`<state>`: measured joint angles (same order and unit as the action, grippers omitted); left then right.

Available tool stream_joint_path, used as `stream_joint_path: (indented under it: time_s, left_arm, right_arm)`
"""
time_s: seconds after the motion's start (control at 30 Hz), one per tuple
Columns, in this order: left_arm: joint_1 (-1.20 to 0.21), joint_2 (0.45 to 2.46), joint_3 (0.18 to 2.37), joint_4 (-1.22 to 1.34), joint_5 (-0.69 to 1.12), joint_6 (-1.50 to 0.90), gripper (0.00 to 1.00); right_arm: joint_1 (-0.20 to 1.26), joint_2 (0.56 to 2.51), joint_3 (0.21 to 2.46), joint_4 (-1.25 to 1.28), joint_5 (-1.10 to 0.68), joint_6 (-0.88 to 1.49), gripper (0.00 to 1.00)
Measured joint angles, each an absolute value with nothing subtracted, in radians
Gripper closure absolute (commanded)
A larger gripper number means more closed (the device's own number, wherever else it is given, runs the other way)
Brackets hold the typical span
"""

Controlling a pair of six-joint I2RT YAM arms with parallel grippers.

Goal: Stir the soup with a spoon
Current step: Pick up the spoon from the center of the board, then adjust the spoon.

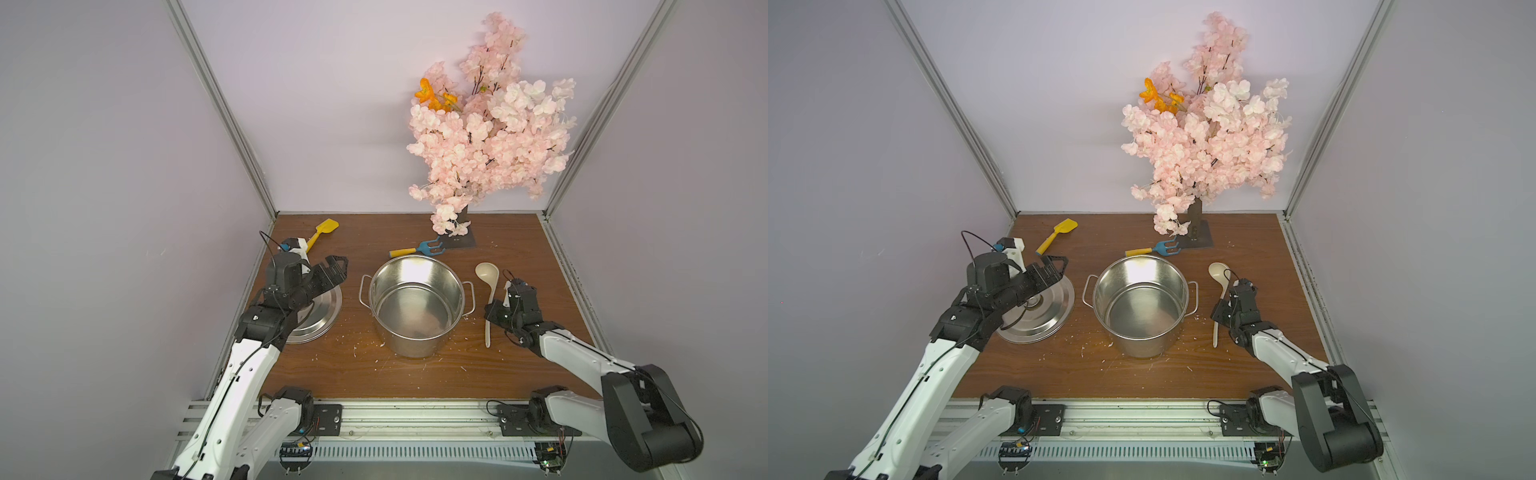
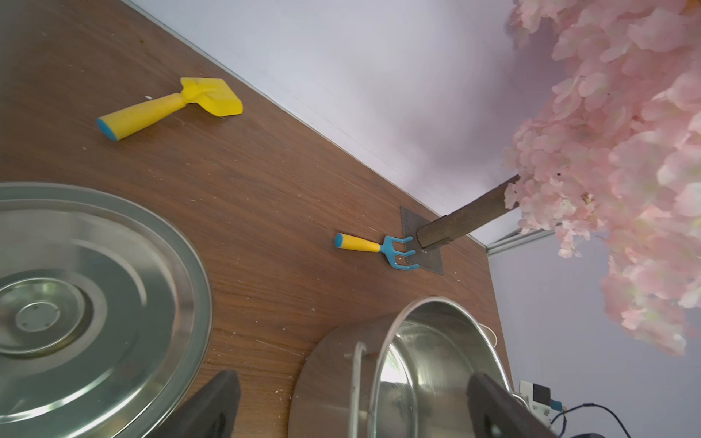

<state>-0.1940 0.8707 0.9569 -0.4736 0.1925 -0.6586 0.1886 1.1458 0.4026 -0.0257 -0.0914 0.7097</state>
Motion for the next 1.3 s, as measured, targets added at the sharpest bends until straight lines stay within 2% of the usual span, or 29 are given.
stream_joint_path:
  time_s: [0.37,0.77,1.03,1.3]
  left_arm:
    - [-0.521,0.957,1.088,-0.472,0.135,-0.696,0.04]
    - [-0.847,1.103,1.221,-0.461,0.101,-0.710,0.04]
    - [-0.885,1.143,1.211,-0.307,0.161,-0.738,0.03]
    - [-0.885,1.174,1.211,-0.142,0.184,-0.751,0.00]
  right_arm:
    - [0.165,0.843,0.466,-0.157,-0.160,0.731,1.00]
    - [0.173,0.640,0.488,0.085,-0.548,0.973,1.00]
    - [0.242,0.613,0.537,0.290,-0.634,1.097,1.00]
    - [0.403,0.753,0.665,0.410,-0.670,1.102,1.00]
